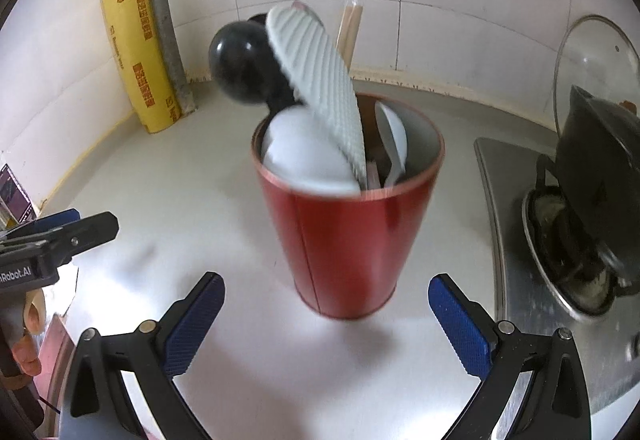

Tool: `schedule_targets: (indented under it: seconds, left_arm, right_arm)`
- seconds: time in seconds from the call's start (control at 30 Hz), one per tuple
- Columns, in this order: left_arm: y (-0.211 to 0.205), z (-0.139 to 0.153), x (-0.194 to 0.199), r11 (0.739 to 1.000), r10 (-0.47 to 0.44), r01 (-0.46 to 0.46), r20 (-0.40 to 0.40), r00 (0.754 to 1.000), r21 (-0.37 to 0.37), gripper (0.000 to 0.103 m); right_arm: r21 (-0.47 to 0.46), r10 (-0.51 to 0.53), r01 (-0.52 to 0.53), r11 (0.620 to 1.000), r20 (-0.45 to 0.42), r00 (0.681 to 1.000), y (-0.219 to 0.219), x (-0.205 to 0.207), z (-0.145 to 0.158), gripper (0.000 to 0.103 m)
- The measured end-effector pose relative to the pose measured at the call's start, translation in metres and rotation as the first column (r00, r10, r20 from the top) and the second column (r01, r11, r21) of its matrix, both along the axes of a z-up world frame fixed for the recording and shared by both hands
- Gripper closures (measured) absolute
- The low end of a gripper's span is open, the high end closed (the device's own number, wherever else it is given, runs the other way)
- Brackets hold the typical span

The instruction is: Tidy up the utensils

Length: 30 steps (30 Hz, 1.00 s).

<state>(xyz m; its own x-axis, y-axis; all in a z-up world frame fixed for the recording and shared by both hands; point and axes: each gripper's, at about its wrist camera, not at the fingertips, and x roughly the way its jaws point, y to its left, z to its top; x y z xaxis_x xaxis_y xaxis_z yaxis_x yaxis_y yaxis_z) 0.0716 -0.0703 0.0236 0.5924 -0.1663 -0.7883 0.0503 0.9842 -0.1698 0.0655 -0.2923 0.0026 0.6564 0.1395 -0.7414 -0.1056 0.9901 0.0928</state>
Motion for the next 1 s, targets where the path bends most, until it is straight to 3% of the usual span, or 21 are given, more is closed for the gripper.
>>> schedule_targets:
  seconds: [0.33, 0.53, 1.0]
  left_arm:
    - [0.003, 0.001, -0.013, 0.995, -0.062, 0.06, 0.025, 0.998, 0.08, 0.005]
    - [0.018, -0.001, -0.026, 0.989, -0.113, 0.109, 0.029, 0.993, 0.098, 0.005]
    - [0.044, -0.007, -0.051, 0.987, -0.139, 0.138, 0.007, 0.99, 0.077, 0.005]
  right_arm:
    - [0.041, -0.098, 0.096, 0.995, 0.054, 0.994, 0.003, -0.037, 0.014, 0.0]
    - [0.016, -0.133, 0.132, 0.991, 0.057, 0.989, 0.033, -0.062, 0.017, 0.0]
    - [-0.002, -0.211, 0.211, 0.977, 0.026, 0.977, 0.056, -0.095, 0.018, 0.0]
